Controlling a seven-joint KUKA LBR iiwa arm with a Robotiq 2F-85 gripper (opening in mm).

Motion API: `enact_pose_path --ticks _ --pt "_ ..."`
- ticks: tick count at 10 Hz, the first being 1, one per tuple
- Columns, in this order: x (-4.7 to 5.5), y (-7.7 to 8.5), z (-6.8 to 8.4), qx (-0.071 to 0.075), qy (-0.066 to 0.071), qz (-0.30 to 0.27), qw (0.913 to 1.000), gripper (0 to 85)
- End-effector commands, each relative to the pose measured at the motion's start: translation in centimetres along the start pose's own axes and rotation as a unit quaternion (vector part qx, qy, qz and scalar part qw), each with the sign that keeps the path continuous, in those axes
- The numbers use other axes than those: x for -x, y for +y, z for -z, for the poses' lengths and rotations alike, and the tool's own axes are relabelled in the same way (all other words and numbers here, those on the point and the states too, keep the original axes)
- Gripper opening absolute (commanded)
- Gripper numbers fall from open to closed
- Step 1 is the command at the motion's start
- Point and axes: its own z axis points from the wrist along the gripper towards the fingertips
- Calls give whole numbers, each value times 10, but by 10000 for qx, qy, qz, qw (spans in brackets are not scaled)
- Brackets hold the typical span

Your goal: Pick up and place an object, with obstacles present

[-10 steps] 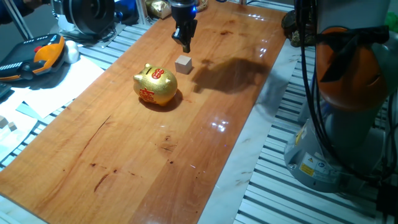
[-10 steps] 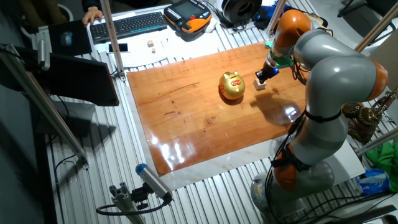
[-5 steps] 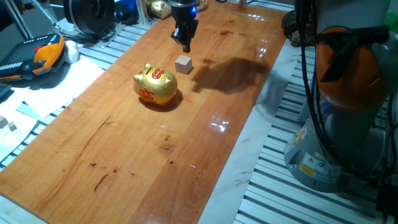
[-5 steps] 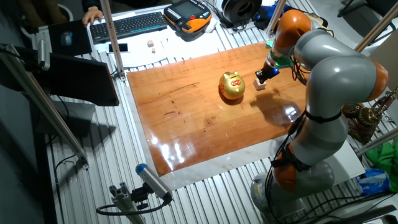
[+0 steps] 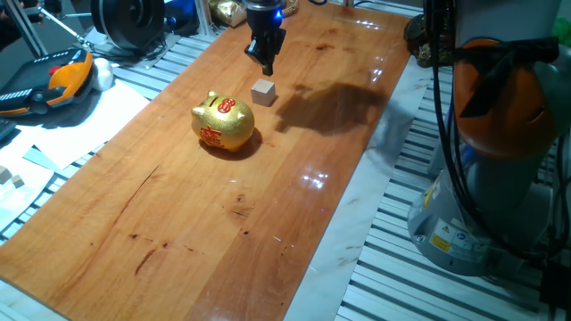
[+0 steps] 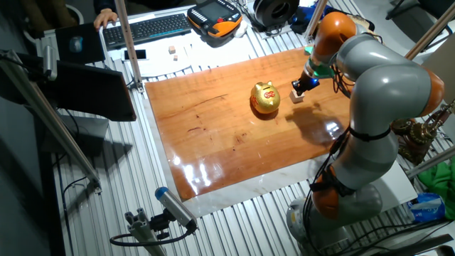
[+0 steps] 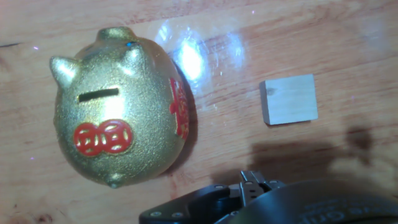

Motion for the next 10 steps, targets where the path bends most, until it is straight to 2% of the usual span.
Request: enact_pose_path --ticks 1,2,4,6,7,8,10 --pt "3 -3 2 -22 18 79 10000 0" --pt "9 -11 6 -76 19 232 9997 0" --pt "19 -24 13 -21 96 462 9989 0" --pt "20 -28 8 -53 31 485 9988 0" --pt "21 -34 4 -102 -26 592 9982 0" --pt "23 -40 1 -76 -55 623 9980 0" --pt "25 -45 -2 -85 -47 715 9974 0"
